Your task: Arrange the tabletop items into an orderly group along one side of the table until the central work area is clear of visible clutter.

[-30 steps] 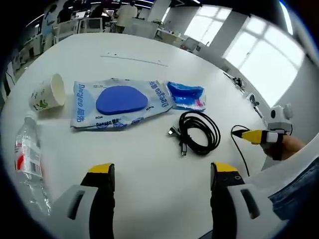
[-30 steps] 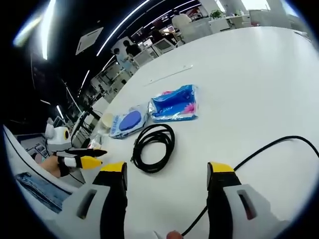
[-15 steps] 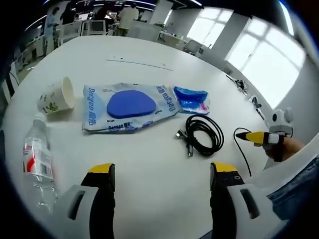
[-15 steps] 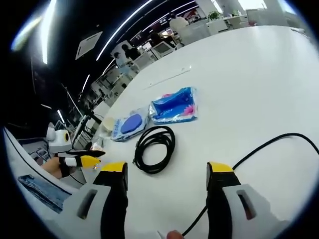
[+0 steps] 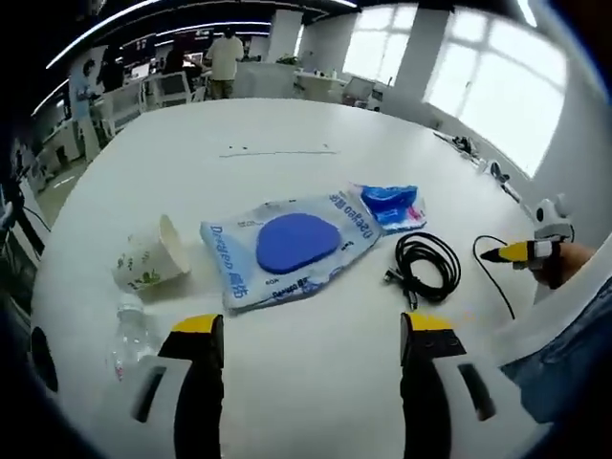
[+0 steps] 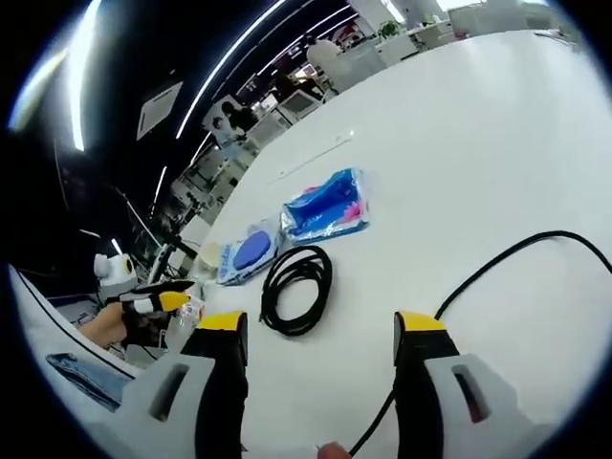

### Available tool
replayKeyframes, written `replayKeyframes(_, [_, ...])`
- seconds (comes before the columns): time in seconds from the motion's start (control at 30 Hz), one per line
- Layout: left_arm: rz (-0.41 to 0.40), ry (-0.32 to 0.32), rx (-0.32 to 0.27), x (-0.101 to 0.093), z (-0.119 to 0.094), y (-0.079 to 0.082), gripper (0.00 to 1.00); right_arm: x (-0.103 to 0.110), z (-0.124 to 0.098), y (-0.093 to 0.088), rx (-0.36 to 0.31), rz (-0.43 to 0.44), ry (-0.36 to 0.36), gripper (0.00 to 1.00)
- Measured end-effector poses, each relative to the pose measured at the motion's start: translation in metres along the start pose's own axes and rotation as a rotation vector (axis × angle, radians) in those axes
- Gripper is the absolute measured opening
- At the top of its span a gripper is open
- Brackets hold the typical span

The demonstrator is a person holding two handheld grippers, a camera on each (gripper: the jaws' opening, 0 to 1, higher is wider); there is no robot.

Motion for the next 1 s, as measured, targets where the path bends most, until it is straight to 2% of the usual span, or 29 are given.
replayKeyframes(0.13, [0.054,0.064,-0.004,0.027,-0.005,0.011,0.81,0.0,-0.001,0.005,-0.013,0.009,0.002,0.6])
replayKeyframes(0.23, [0.128,0.095,0.037,0.044,-0.006,0.012,0.83,0.004,-0.001,0.011,-0.034,0.039,0.025,0.6])
replayKeyframes(0.27, [0.181,0.116,0.068,0.054,-0.007,0.012,0.84,0.005,0.0,0.012,-0.032,0.038,0.027,0.6])
replayKeyframes(0.37, [0.315,0.182,0.087,0.074,-0.011,0.02,0.85,0.008,0.003,0.01,-0.011,0.014,0.024,0.59])
replayKeyframes(0.47, [0.369,0.194,0.07,0.085,-0.014,0.031,0.88,0.01,0.004,0.008,-0.012,0.034,0.036,0.59])
replayKeyframes(0.6, [0.415,0.208,0.082,0.099,-0.011,0.038,0.89,0.009,0.004,0.007,-0.02,0.058,0.041,0.59])
replayKeyframes(0.77, [0.487,0.217,0.132,0.11,-0.005,0.041,0.89,0.008,0.004,0.011,-0.025,0.051,0.03,0.59])
replayKeyframes(0.87, [0.529,0.193,0.166,0.114,0.002,0.042,0.86,0.009,0.005,0.014,-0.032,0.046,0.033,0.59])
replayKeyframes(1.0, [0.57,0.16,0.213,0.116,0.012,0.041,0.83,0.008,0.011,0.011,-0.008,0.04,0.029,0.58])
Point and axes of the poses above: the point that each gripper's makers call its tool centre point, and the gripper's own axes: z roughly forward along the fingers, x roughly to its left, y roughly out of its top, the point moved 1 cm from there along -z, roughly backward along the fingers, and after that the axes turned 8 degrees about x, right-handed, at the moved point
